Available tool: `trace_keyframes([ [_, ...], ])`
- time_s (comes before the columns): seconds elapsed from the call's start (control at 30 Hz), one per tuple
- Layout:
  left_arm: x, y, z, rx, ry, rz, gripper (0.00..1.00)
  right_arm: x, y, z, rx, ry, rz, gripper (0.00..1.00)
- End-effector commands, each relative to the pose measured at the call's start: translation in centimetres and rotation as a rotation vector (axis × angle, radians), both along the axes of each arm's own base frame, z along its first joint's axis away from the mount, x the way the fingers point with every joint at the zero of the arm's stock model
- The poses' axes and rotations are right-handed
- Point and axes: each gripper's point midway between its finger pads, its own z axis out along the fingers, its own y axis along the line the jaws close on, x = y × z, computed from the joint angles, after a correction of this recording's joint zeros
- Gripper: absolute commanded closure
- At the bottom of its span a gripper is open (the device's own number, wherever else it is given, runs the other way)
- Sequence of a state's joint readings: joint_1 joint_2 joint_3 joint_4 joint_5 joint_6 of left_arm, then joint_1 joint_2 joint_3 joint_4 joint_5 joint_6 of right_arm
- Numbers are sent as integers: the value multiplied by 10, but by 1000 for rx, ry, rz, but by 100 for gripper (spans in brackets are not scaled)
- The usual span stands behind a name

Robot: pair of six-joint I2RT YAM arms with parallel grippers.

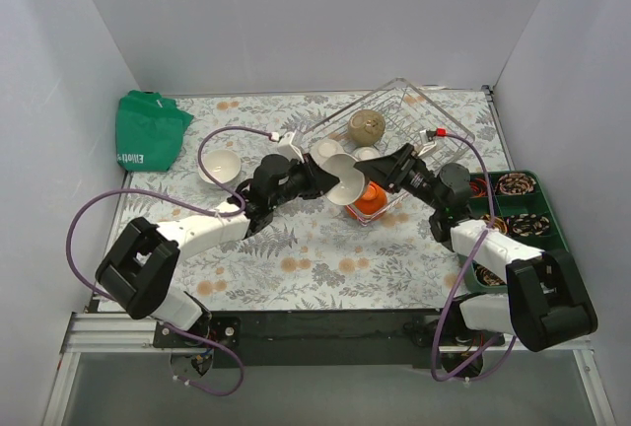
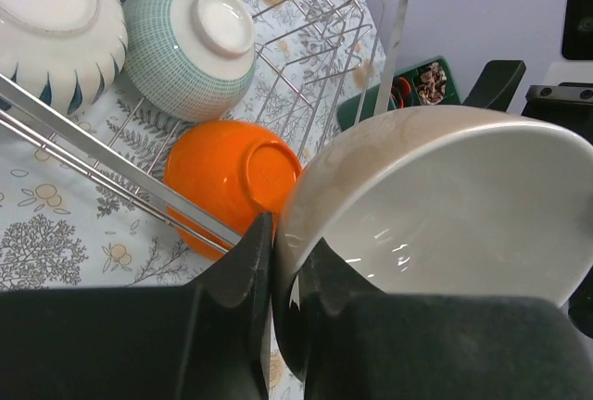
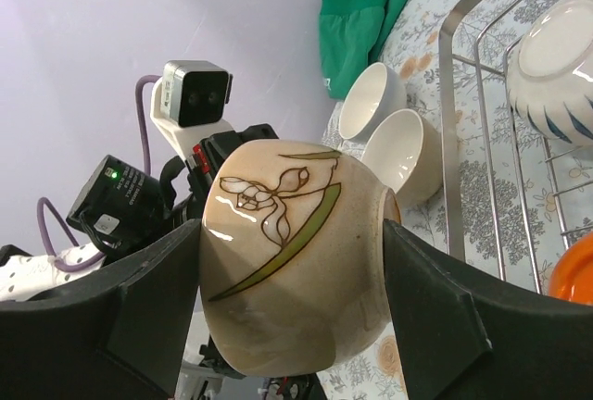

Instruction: Unload the bowls from the dish rack

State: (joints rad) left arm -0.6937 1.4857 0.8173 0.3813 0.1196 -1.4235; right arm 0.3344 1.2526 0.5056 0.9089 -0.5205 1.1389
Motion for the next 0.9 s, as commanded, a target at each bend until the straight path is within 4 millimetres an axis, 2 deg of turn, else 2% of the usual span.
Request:
trace_keyframes([
  [0.0,2,17,27,-40,-43,68,100,-12,1,42,77,-173,31,66],
  [0.03,2,21,32,-34,-57,76,100,-12,1,39,72,-170,30,61],
  [0.07,1,23,31,-23,-59,82,100,-12,1,37,64,-172,30,47],
  [0.17,0,34,32,25,-72,108,100,-12,2,33,46,-167,35,27],
  [0.23,2,47,25,85,-62,161,100,-13,2,29,26,-173,40,20],
  [0.27,4,56,28,113,-83,195,100,-13,3,30,19,-180,42,15],
  [0.3,2,63,20,159,-62,211,100,-13,3,25,-2,-180,42,12],
  [0.37,4,78,26,207,-80,260,100,-14,2,24,-25,-193,41,7],
  [0.4,1,86,19,266,-71,265,100,-13,2,17,-50,-177,39,6],
  [0.47,1,100,17,331,-65,298,100,-13,-1,13,-97,-204,25,4],
  [0.5,-1,115,12,395,-55,324,100,-13,-2,3,-126,-176,24,4],
  [0.57,-4,130,9,460,-36,343,100,-14,-4,0,-177,-213,14,3],
  [0.73,8,173,-2,566,29,407,100,-16,-12,-18,-299,-220,-5,3],
  [0.8,17,192,-5,580,63,444,100,-16,-16,-16,-335,-259,-18,3],
  [0.87,24,198,-8,590,79,452,100,-19,-18,-18,-369,-275,-14,3],
])
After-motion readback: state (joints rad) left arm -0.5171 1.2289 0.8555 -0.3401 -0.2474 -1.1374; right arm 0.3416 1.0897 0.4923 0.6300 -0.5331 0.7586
